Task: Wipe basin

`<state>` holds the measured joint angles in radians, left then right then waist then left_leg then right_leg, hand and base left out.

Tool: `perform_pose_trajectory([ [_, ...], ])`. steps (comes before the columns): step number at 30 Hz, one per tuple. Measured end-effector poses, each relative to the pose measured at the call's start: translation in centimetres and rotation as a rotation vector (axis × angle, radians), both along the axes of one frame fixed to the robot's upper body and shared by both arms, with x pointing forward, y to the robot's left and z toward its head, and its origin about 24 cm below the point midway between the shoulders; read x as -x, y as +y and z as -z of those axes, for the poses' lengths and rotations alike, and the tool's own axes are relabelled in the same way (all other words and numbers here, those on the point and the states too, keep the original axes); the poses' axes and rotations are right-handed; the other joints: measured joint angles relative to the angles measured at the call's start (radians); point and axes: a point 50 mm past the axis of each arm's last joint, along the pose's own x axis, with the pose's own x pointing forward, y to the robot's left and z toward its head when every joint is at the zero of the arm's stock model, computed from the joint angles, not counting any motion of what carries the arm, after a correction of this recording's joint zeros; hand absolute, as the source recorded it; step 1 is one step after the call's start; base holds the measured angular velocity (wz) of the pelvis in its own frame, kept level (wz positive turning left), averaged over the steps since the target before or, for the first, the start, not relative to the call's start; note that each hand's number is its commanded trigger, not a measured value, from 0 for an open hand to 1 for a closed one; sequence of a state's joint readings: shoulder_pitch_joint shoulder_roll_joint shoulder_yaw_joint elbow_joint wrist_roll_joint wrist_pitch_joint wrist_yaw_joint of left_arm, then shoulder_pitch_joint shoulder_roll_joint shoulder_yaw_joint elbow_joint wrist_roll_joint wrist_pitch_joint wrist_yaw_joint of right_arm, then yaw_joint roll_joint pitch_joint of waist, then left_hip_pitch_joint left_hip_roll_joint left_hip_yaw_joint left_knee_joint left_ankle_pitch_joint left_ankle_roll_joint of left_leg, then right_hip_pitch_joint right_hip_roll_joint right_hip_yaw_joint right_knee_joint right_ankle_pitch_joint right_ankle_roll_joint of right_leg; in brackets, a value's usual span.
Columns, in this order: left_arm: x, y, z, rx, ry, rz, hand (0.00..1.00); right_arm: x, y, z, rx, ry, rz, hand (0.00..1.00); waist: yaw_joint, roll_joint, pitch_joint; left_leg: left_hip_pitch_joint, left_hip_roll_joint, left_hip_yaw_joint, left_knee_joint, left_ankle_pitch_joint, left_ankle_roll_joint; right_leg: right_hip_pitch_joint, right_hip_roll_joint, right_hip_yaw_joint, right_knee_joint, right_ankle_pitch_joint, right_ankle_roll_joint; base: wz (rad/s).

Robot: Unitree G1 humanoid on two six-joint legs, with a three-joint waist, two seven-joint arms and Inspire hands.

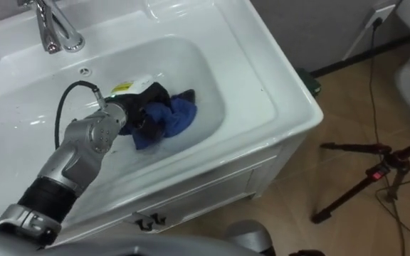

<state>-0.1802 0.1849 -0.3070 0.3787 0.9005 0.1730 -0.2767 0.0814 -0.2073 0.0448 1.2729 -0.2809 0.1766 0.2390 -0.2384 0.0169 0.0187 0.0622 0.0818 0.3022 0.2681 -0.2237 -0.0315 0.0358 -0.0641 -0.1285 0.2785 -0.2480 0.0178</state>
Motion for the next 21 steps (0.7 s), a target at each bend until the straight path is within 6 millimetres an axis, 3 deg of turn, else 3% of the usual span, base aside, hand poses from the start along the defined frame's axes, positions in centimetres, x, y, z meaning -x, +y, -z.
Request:
perform_pose_trajectory([
  [4, 0.6, 1.5, 1.4, -0.026, 0.062, -0.064, 1.0, 0.9, -0.3, -0.1, 0.013, 0.027, 0.04, 0.0, 0.022, -0.002, 0.0004, 0.03, -0.002, 0.024, -0.015, 0.0, 0.0, 0.013, 0.0, 0.023, 0.007, 0.0, 0.0, -0.17],
  [9, 1.0, 3.3, 2.5, -0.027, 0.115, -0.149, 1.0, 1.7, -0.5, -0.2, 0.021, 0.065, 0.057, 0.0, 0.03, -0.002, -0.0048, 0.054, -0.004, 0.024, -0.033, 0.0, 0.0, 0.029, 0.001, 0.022, -0.003, 0.003, 0.004, 0.0],
  [17, 3.0, 7.6, 4.0, -0.111, 0.168, -0.28, 1.0, 1.5, -1.7, -0.6, 0.07, 0.093, 0.039, 0.0, 0.053, 0.015, -0.0242, 0.09, -0.003, 0.024, -0.071, 0.007, -0.012, 0.05, 0.01, 0.022, -0.004, 0.003, 0.0, -0.01],
  [21, 4.2, 10.6, 4.3, -0.252, 0.146, -0.316, 1.0, 0.5, -2.0, -0.7, 0.094, 0.088, -0.004, 0.0, 0.053, 0.021, -0.0276, 0.088, 0.002, 0.022, -0.072, 0.01, -0.018, 0.047, 0.016, 0.02, -0.001, 0.002, -0.008, 0.0],
])
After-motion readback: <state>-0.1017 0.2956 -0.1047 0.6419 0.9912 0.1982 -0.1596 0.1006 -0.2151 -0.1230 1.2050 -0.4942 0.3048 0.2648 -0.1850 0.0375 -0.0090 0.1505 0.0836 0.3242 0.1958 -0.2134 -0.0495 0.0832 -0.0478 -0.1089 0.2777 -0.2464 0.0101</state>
